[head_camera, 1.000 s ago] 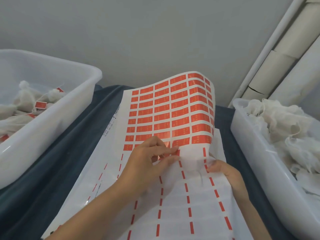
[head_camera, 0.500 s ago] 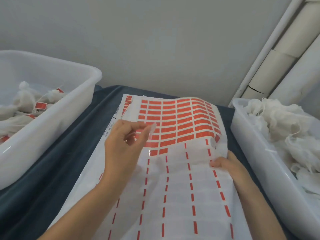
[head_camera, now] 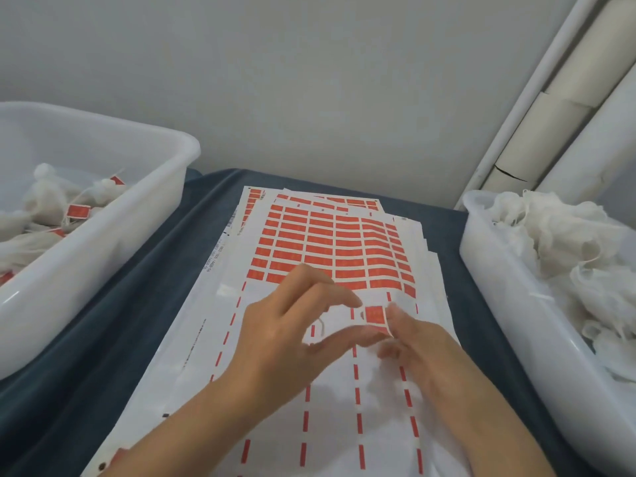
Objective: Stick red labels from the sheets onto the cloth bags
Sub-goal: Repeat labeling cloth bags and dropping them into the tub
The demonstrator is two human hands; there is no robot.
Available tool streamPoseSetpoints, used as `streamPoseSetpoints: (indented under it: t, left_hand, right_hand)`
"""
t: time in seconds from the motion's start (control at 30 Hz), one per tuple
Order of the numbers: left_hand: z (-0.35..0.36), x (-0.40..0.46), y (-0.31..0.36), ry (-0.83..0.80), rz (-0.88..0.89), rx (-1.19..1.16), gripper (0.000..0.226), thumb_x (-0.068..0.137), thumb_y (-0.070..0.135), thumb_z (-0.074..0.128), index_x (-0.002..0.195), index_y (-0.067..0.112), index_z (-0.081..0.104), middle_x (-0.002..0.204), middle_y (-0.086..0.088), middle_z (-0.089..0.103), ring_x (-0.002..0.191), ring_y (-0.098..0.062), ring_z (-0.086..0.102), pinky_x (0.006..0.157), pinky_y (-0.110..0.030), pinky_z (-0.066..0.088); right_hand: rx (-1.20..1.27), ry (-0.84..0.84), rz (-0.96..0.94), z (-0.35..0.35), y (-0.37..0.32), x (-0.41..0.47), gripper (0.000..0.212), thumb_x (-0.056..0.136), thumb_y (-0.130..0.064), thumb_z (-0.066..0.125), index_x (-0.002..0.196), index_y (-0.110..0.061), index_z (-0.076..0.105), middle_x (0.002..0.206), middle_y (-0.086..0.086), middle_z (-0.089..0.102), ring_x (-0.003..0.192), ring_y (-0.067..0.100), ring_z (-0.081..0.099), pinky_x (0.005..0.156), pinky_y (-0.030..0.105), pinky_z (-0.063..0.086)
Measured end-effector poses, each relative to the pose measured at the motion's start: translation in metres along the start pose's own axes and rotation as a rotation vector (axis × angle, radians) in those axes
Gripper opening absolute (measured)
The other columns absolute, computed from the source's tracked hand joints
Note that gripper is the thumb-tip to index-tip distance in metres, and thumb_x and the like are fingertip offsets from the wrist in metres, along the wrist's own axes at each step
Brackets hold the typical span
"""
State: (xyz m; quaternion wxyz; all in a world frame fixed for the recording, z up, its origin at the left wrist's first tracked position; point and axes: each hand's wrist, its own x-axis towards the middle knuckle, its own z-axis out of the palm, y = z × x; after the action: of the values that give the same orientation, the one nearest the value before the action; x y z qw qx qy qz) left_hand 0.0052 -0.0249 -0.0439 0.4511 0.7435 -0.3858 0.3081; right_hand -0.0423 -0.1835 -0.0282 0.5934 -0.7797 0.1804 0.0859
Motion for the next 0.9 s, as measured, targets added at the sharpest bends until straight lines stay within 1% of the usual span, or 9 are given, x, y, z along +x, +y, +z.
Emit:
streamPoseSetpoints:
  t: [0.07, 0.17, 0.3, 0.37, 0.47, 0.6, 0.67, 0.77, 0.9]
  left_hand:
    - [0.001, -0.001, 0.0, -0.031, 0.011, 0.027, 0.032, 0.076, 0.048, 0.062, 0.097, 0.028, 0.049, 0.097, 0.012, 0.048, 0.087, -0.007, 0.05, 0.07, -0.001, 0.042]
    - [0.002, 0.0, 0.0, -0.05, -0.04, 0.045, 0.034, 0.073, 0.048, 0.059, 0.099, 0.03, 0.047, 0.099, 0.013, 0.047, 0.085, -0.001, 0.047, 0.064, 0.002, 0.04]
    - [0.001, -0.002, 0.004, -0.063, -0.156, -0.059, 0.054, 0.066, 0.061, 0.067, 0.105, 0.032, 0.044, 0.094, 0.019, 0.046, 0.082, 0.01, 0.044, 0.062, 0.002, 0.039]
    - [0.0, -0.003, 0.006, -0.082, -0.182, -0.119, 0.052, 0.066, 0.058, 0.066, 0.107, 0.036, 0.042, 0.089, 0.025, 0.046, 0.082, 0.012, 0.046, 0.062, 0.002, 0.038]
    - [-0.001, -0.006, 0.009, -0.121, -0.216, -0.188, 0.042, 0.069, 0.054, 0.062, 0.103, 0.048, 0.037, 0.093, 0.034, 0.047, 0.084, 0.013, 0.048, 0.063, 0.002, 0.038]
    - [0.001, -0.009, 0.011, -0.163, -0.263, -0.233, 0.041, 0.069, 0.059, 0.059, 0.105, 0.047, 0.043, 0.095, 0.035, 0.046, 0.086, 0.008, 0.049, 0.065, -0.002, 0.041]
    - [0.001, -0.009, 0.012, -0.19, -0.273, -0.232, 0.043, 0.069, 0.062, 0.056, 0.107, 0.057, 0.036, 0.099, 0.037, 0.044, 0.089, 0.007, 0.049, 0.069, -0.004, 0.042]
    - [0.001, -0.007, 0.008, -0.174, -0.303, -0.212, 0.031, 0.078, 0.061, 0.051, 0.103, 0.044, 0.044, 0.098, 0.033, 0.045, 0.089, 0.004, 0.049, 0.067, -0.003, 0.041]
    - [0.003, 0.001, 0.001, -0.266, -0.464, -0.222, 0.012, 0.078, 0.054, 0.046, 0.087, 0.046, 0.047, 0.085, 0.026, 0.053, 0.091, 0.008, 0.049, 0.068, -0.001, 0.042]
  right_hand:
    - [0.031, 0.021, -0.056, 0.001, 0.004, -0.003, 0.024, 0.058, -0.057, 0.062, 0.079, -0.047, 0.071, 0.086, -0.023, 0.07, 0.094, 0.014, 0.063, 0.086, 0.033, 0.049]
    - [0.173, 0.147, -0.133, -0.004, 0.016, -0.005, 0.043, 0.053, -0.057, 0.067, 0.088, -0.033, 0.073, 0.095, -0.016, 0.071, 0.094, 0.014, 0.066, 0.09, 0.037, 0.05]
    - [0.212, 0.313, -0.293, -0.003, 0.013, -0.002, 0.047, 0.061, -0.057, 0.061, 0.102, -0.034, 0.063, 0.088, -0.033, 0.066, 0.083, -0.011, 0.062, 0.049, 0.005, 0.047]
    - [0.135, 0.21, -0.37, 0.004, 0.011, -0.004, 0.058, 0.057, -0.062, 0.063, 0.111, -0.044, 0.051, 0.092, -0.04, 0.061, 0.09, -0.017, 0.057, 0.06, 0.003, 0.049]
    - [0.041, -0.001, -0.445, 0.021, 0.014, -0.004, 0.079, 0.056, -0.056, 0.072, 0.124, -0.049, 0.032, 0.103, -0.032, 0.064, 0.102, -0.003, 0.061, 0.088, 0.022, 0.053]
    - [0.022, 0.049, -0.514, 0.033, 0.021, -0.004, 0.077, 0.061, -0.043, 0.069, 0.126, -0.052, 0.029, 0.098, -0.024, 0.069, 0.099, 0.006, 0.065, 0.098, 0.038, 0.049]
    - [0.054, 0.089, -0.525, 0.029, 0.023, -0.003, 0.073, 0.062, -0.04, 0.069, 0.123, -0.052, 0.031, 0.091, -0.018, 0.071, 0.092, 0.005, 0.068, 0.091, 0.023, 0.051]
    - [0.048, 0.18, -0.525, 0.021, 0.02, -0.004, 0.067, 0.061, -0.043, 0.068, 0.118, -0.051, 0.034, 0.085, -0.023, 0.07, 0.088, -0.006, 0.065, 0.073, -0.001, 0.044]
    - [-0.059, 0.37, -0.576, 0.012, 0.019, -0.002, 0.058, 0.065, -0.043, 0.067, 0.115, -0.049, 0.038, 0.088, -0.045, 0.059, 0.092, -0.023, 0.053, 0.066, -0.011, 0.03]
